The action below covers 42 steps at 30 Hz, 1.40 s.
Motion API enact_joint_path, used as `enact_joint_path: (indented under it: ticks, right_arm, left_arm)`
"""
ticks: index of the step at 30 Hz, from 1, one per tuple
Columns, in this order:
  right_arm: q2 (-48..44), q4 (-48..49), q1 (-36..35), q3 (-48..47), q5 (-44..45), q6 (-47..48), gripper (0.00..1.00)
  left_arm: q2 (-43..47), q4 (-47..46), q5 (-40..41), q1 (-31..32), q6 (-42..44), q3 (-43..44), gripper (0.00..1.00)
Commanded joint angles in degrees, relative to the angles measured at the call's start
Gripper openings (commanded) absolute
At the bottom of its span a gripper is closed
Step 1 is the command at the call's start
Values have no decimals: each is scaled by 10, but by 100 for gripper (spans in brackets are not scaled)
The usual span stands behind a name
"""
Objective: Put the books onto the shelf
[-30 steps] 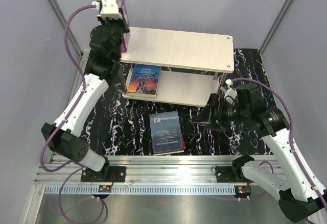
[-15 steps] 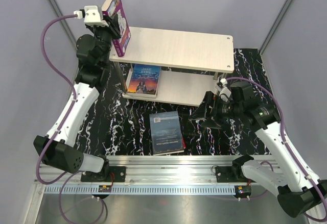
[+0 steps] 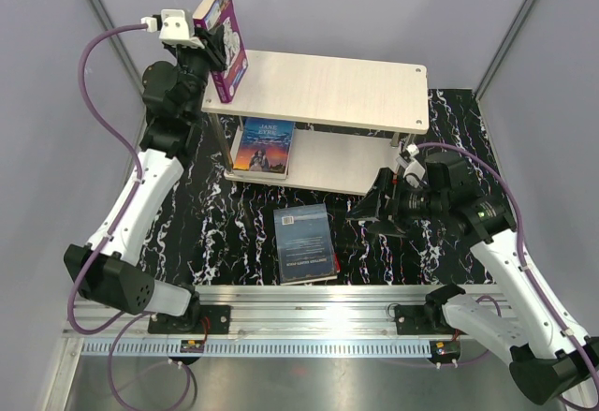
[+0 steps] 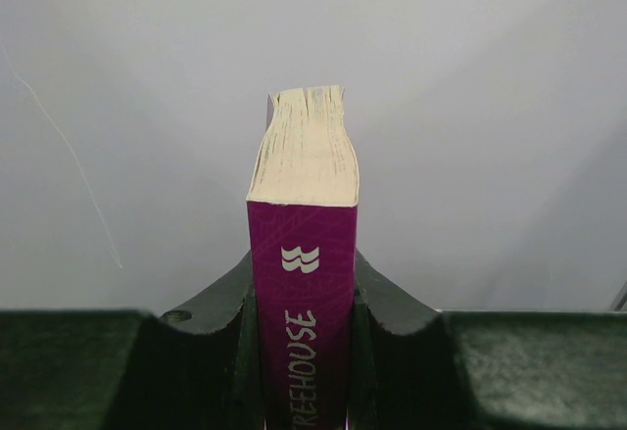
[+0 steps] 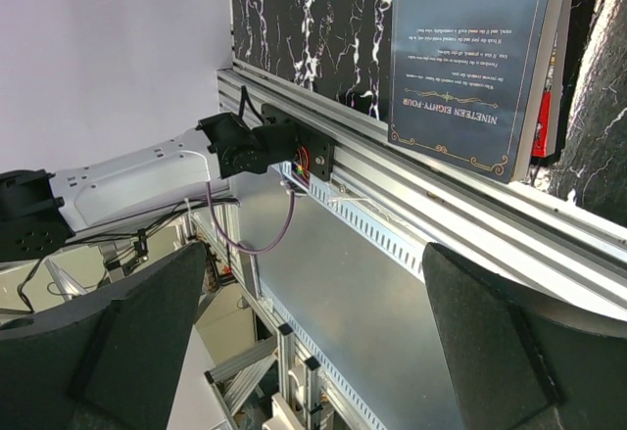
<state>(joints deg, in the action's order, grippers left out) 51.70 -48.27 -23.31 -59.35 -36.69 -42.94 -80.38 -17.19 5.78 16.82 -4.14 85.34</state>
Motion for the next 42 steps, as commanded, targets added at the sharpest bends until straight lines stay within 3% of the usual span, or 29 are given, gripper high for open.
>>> enact_joint_path:
  ticks: [1, 6, 14, 22, 28, 35, 42]
  right_arm:
    - [-5, 22, -2, 5, -3, -6, 100]
    - [-2, 34, -2, 14, -12, -11, 100]
    - [4, 56, -2, 28, -27, -18, 100]
    - [5, 59, -2, 34, -27, -20, 100]
    - [9, 59, -2, 34, -24, -19, 100]
    - [14, 70, -2, 40, -30, -21, 100]
    - [13, 78, -2, 46, -30, -26, 100]
  left_arm:
    - [32, -56, -3, 3, 3, 10, 10]
    - [22, -57, 12, 7, 29, 35, 0]
    - [-1, -103, 27, 7, 30, 59, 0]
    - [-6, -130, 20, 8, 19, 27, 0]
    - [14, -134, 12, 8, 3, -23, 14]
    - [28, -125, 2, 7, 10, -43, 43]
    - [23, -97, -8, 8, 25, -24, 78]
